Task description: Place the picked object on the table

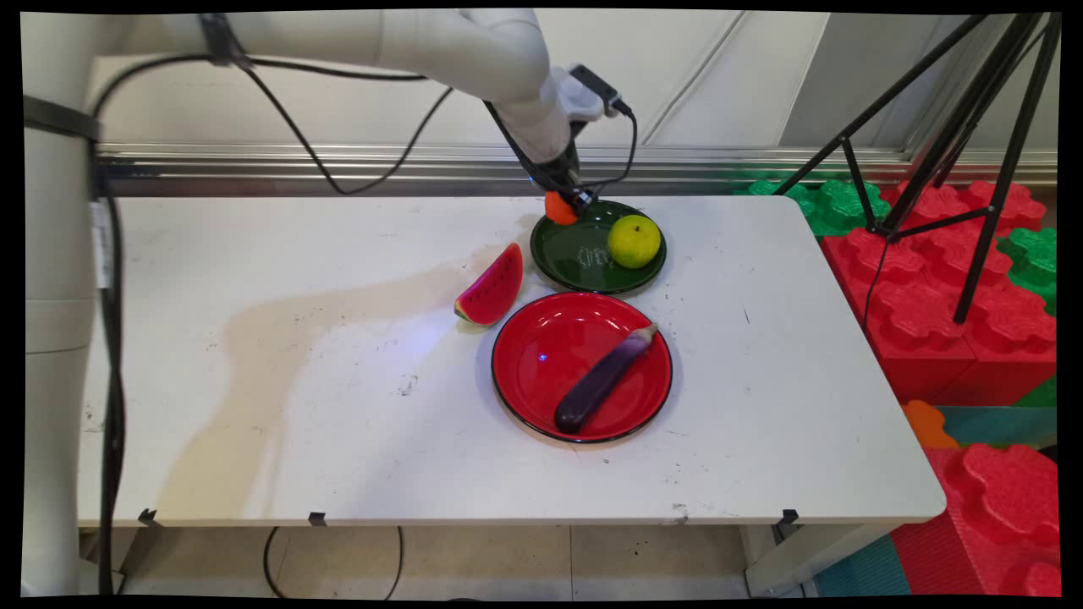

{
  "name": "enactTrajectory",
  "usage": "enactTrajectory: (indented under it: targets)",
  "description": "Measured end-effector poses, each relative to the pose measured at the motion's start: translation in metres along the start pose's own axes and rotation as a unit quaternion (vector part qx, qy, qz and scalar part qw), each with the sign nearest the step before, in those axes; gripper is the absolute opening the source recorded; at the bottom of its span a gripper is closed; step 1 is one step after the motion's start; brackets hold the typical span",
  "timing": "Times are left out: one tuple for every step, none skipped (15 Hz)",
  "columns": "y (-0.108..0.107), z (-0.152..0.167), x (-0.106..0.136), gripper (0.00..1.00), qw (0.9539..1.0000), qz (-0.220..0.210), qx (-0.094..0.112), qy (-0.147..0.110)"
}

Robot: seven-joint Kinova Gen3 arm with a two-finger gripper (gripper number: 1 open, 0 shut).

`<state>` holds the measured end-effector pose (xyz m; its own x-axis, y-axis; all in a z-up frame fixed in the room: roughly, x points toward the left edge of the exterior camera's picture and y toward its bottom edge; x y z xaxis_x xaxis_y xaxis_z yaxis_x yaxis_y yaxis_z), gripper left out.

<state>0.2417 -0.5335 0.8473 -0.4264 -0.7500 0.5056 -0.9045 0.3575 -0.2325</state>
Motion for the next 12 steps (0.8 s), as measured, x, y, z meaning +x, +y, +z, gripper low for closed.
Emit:
enactTrajectory:
  targets:
    - [-0.001,-0.012,-0.002,0.00,1.0000,0.000,0.003,0.004]
    - [-0.001,-0.019,-0.004,0.00,1.0000,0.001,0.004,0.007]
    - [-0.003,-0.032,-0.007,0.00,0.9999,0.001,0.006,0.010]
    - [-0.004,-0.046,-0.012,0.00,0.9999,0.003,0.008,0.012]
    - [-0.006,-0.061,-0.018,0.00,0.9999,0.005,0.010,0.013]
    - [-0.007,-0.073,-0.025,0.00,0.9998,0.007,0.011,0.013]
    - [-0.007,-0.080,-0.029,0.00,0.9998,0.009,0.011,0.012]
    - [-0.009,-0.092,-0.036,0.00,0.9998,0.012,0.012,0.012]
    - [-0.009,-0.099,-0.041,0.00,0.9998,0.014,0.012,0.011]
    - [-0.011,-0.110,-0.049,0.00,0.9997,0.017,0.013,0.010]
    - [-0.011,-0.117,-0.054,0.00,0.9997,0.018,0.014,0.010]
    - [-0.012,-0.126,-0.063,0.00,0.9997,0.018,0.015,0.008]
